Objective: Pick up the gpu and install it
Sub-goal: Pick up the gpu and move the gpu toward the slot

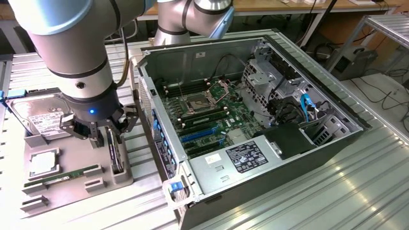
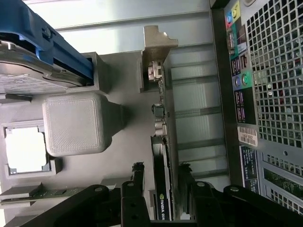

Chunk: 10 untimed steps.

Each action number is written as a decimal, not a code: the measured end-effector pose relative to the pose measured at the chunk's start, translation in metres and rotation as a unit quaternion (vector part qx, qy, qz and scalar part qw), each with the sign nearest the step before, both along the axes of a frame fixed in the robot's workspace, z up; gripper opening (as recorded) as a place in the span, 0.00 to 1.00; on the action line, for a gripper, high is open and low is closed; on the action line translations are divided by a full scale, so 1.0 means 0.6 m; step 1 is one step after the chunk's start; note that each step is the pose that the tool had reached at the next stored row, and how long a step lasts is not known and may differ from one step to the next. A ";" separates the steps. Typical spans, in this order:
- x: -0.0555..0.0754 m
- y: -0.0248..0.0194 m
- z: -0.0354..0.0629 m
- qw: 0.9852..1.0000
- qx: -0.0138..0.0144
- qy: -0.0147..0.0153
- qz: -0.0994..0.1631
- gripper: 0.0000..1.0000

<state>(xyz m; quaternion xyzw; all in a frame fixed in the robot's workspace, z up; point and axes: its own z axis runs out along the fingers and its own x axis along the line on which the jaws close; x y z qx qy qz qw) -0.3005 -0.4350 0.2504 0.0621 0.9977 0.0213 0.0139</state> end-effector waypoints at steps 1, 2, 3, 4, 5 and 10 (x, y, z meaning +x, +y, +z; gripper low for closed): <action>0.000 0.0000 -0.001 1.000 0.001 0.000 0.000 0.42; 0.000 -0.0001 -0.002 1.000 0.002 0.000 0.000 0.42; 0.000 0.0001 -0.003 1.000 0.005 0.000 0.000 0.42; 0.000 0.0006 -0.004 1.000 0.006 0.000 0.000 0.42; 0.000 0.0015 -0.005 1.000 0.006 0.000 0.000 0.42; 0.000 0.0067 -0.006 1.000 0.006 0.000 -0.001 0.42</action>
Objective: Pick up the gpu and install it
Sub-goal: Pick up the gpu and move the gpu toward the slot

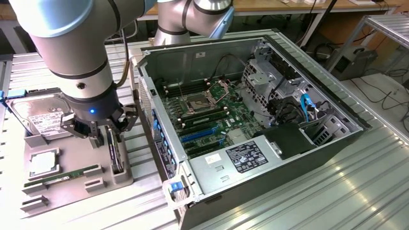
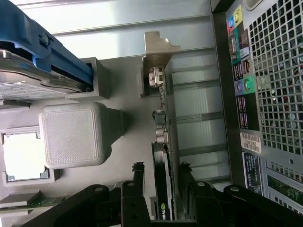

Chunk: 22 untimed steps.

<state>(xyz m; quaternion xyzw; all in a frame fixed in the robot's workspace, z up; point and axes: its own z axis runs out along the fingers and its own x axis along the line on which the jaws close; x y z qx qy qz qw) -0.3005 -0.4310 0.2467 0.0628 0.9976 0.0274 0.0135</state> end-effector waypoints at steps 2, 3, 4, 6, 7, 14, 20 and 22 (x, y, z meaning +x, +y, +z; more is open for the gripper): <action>0.000 0.0003 -0.001 1.000 0.000 0.000 0.000 0.42; 0.000 0.0003 -0.001 1.000 0.000 0.000 0.000 0.42; 0.000 0.0004 -0.001 1.000 0.000 0.000 0.000 0.42; 0.000 0.0005 -0.002 1.000 0.000 0.000 0.000 0.42; 0.000 0.0005 -0.003 1.000 0.000 0.000 0.000 0.42; 0.000 0.0005 -0.004 1.000 0.000 0.000 0.000 0.42; 0.000 0.0005 -0.004 1.000 0.000 0.000 0.003 0.27; -0.001 0.0005 -0.004 1.000 0.000 0.000 0.013 0.27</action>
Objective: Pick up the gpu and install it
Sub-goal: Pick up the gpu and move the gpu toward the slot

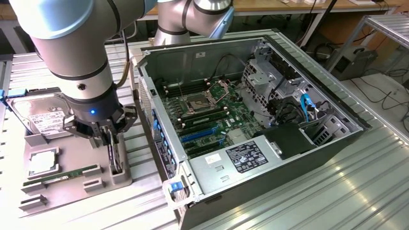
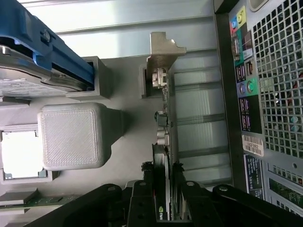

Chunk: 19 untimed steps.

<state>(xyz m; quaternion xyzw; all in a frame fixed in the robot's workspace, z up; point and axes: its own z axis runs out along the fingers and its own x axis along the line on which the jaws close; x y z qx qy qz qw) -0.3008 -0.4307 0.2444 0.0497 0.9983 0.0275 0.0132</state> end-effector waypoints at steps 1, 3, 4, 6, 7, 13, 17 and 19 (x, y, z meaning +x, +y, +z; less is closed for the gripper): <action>0.000 -0.0001 0.000 1.000 0.000 0.000 0.006 0.27; 0.000 -0.0002 0.000 1.000 0.000 0.000 0.022 0.26; 0.000 -0.0003 0.000 1.000 0.000 0.000 0.029 0.26; 0.000 -0.0013 0.000 0.999 0.000 0.000 0.039 0.26; 0.000 -0.0021 0.000 0.999 0.000 0.000 0.042 0.26; 0.001 -0.0087 0.000 0.998 0.000 0.000 0.059 0.26; 0.002 -0.0092 0.002 0.998 0.000 0.000 0.059 0.26; 0.002 -0.0091 0.007 0.998 0.000 0.000 0.059 0.26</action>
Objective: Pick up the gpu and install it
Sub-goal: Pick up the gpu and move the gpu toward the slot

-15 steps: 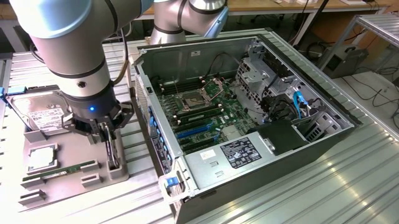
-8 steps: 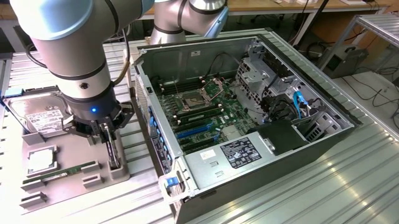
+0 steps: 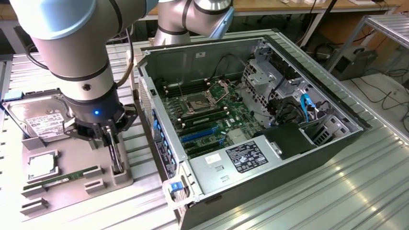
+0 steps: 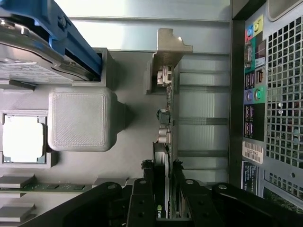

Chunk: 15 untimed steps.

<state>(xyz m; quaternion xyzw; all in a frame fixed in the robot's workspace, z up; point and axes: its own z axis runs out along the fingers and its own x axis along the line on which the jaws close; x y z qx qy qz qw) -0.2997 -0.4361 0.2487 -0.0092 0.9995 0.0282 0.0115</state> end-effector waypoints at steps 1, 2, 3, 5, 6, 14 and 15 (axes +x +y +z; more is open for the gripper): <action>0.000 0.0000 0.003 1.000 0.000 0.000 0.000 0.26; 0.000 0.0000 0.008 1.000 0.000 0.000 0.000 0.26; 0.000 -0.0001 0.011 1.000 0.000 0.000 0.000 0.26; 0.000 0.0000 0.024 1.000 0.000 0.000 0.000 0.26; 0.000 0.0000 0.030 1.000 0.000 0.000 0.000 0.26; 0.002 -0.0005 0.093 1.000 0.000 0.000 0.000 0.26; 0.003 -0.0007 0.103 1.000 0.000 0.000 0.000 0.26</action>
